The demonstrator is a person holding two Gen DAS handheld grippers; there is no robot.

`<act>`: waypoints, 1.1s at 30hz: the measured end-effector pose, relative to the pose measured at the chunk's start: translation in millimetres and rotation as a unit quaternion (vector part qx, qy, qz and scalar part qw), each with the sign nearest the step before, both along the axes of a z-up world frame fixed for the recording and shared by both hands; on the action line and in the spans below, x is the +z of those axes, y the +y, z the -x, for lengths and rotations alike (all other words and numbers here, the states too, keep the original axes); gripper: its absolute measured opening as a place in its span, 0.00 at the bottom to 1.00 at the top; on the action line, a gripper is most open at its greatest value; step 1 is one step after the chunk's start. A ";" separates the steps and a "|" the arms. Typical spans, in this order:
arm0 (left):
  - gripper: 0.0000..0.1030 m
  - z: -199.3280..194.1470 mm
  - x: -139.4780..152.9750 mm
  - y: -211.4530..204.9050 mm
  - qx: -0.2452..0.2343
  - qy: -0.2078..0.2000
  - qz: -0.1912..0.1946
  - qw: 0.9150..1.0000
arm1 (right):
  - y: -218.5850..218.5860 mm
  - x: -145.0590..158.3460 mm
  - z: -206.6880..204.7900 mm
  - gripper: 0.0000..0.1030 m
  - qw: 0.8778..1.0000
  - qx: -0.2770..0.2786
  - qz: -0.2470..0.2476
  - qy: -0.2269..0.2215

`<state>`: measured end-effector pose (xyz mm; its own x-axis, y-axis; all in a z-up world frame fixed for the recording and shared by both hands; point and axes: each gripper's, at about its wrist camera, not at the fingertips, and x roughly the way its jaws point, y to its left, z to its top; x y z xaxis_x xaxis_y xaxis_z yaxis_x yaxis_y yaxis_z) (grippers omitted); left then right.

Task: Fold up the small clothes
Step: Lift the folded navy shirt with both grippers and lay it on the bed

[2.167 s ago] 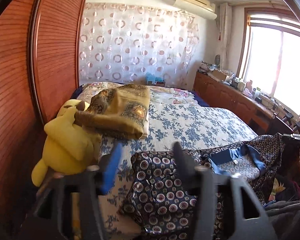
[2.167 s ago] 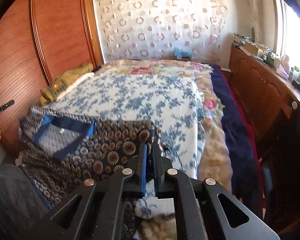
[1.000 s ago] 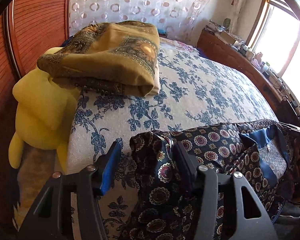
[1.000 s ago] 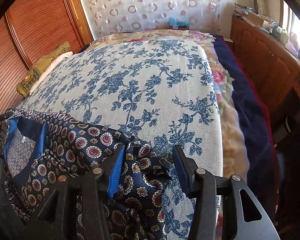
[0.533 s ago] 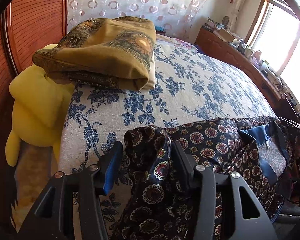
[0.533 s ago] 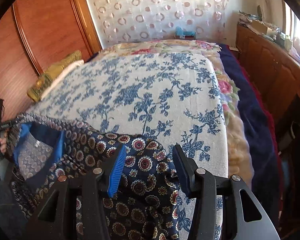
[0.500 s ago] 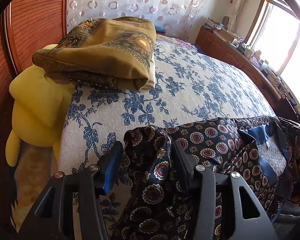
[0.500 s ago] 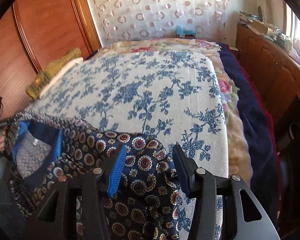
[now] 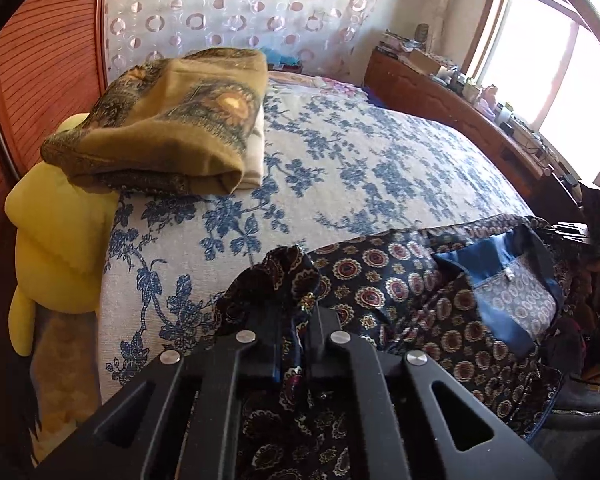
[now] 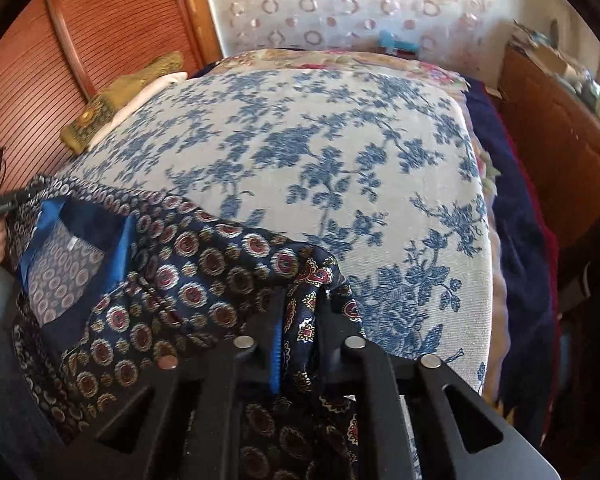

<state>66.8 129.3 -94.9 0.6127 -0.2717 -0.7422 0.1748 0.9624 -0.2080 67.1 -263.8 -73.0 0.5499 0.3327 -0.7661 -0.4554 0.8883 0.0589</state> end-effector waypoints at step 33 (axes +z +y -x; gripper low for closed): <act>0.23 -149.8 144.4 -2.5 0.082 -0.158 -0.061 0.982 | 81.8 176.0 -113.6 0.34 0.971 -0.126 0.041 -0.199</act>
